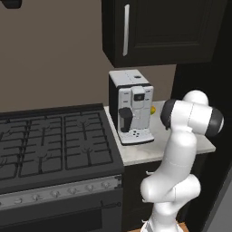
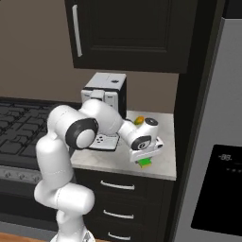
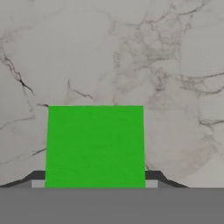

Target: Place the sponge inside the microwave to prepare for sanitizing.

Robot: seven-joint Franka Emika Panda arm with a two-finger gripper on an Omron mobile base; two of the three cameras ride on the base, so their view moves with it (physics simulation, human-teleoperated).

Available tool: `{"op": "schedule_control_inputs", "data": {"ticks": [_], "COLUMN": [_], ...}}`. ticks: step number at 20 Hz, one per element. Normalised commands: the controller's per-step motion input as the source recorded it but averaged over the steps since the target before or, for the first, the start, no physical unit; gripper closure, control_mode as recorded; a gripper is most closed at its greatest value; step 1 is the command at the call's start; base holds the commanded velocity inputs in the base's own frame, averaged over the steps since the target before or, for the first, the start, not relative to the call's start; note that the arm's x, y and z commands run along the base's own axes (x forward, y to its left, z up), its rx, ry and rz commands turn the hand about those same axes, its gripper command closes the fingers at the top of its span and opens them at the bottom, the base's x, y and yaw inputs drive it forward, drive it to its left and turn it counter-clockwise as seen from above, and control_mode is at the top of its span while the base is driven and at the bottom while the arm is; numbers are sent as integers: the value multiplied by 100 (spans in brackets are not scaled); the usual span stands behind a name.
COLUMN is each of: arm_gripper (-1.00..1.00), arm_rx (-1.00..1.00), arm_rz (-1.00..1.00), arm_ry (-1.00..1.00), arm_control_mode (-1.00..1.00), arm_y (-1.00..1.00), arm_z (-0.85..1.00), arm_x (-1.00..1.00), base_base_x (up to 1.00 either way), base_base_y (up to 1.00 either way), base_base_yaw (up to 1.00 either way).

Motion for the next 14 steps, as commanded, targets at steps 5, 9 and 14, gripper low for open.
{"op": "schedule_control_inputs", "data": {"ticks": [5,9,14], "arm_gripper": [100,100,100], "arm_rx": [2,-3,-17], "arm_rz": [0,-3,-17], "arm_ry": [-1,0,0], "arm_control_mode": [-100,-100,-100], "arm_y": [0,11,42], "arm_z": [-15,14,47], "arm_x": [0,-4,-26], "base_base_x": [0,0,0], "base_base_y": [0,0,0], "base_base_yaw": [0,0,0]}}
